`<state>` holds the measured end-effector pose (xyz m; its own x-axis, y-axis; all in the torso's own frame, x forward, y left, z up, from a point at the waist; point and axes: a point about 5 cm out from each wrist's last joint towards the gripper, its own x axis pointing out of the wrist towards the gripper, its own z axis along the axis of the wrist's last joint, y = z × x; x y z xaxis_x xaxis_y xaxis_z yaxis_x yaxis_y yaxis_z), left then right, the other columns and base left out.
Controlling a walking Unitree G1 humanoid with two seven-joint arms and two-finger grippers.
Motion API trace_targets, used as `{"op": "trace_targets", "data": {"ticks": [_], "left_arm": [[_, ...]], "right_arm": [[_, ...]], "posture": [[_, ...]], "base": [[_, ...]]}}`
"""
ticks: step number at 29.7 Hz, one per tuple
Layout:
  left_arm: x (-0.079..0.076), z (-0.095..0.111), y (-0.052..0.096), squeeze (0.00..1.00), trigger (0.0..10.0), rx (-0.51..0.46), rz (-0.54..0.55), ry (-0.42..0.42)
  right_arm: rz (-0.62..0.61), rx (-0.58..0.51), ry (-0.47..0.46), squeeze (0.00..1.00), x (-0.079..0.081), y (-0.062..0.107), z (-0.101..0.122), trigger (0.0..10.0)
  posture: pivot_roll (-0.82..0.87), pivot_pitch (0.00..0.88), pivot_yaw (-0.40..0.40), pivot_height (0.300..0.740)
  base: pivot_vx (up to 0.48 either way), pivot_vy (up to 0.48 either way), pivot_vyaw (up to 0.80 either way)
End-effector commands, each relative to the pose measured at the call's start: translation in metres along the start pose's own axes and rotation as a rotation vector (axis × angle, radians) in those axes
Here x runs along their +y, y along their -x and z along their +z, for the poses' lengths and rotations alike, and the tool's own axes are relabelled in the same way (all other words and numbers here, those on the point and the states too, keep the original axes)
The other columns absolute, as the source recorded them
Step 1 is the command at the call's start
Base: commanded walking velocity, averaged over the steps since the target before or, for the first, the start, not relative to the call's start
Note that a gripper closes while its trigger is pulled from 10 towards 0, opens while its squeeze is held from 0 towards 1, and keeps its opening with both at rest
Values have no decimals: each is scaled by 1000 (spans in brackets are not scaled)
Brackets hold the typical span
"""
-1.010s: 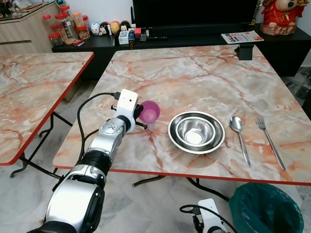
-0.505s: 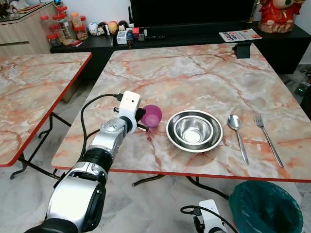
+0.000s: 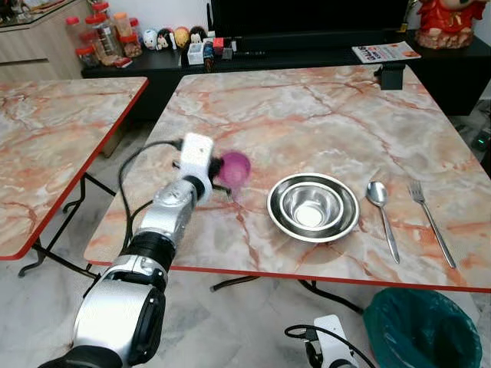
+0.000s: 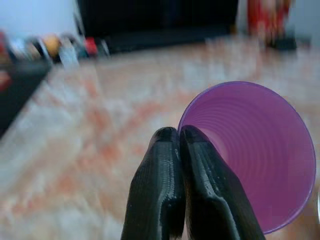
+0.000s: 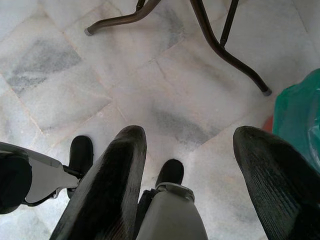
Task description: Setting the table
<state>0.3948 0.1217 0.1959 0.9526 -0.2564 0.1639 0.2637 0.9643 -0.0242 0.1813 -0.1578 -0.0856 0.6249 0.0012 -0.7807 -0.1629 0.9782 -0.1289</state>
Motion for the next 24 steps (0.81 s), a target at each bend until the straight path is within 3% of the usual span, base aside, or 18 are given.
{"op": "trace_targets", "data": {"ticks": [1,5,8,24], "left_arm": [[6,1,7,0,10000,-70,50,32],[9,1,12,0,10000,-115,98,47],[15,4,24,0,10000,-208,162,84],[14,-3,36,0,10000,-209,168,87]], "right_arm": [[7,13,-5,0,3,0,-1,10000],[11,19,-3,0,3,0,-3,10000],[-1,60,-1,0,-1,3,-15,10000],[-151,77,-152,0,-35,15,-44,10000]], "posture": [[-39,25,113,740],[-39,25,113,740],[-33,29,110,740],[-39,34,114,740]], "base": [[0,0,0],[0,0,0],[0,0,0],[0,0,0]]}}
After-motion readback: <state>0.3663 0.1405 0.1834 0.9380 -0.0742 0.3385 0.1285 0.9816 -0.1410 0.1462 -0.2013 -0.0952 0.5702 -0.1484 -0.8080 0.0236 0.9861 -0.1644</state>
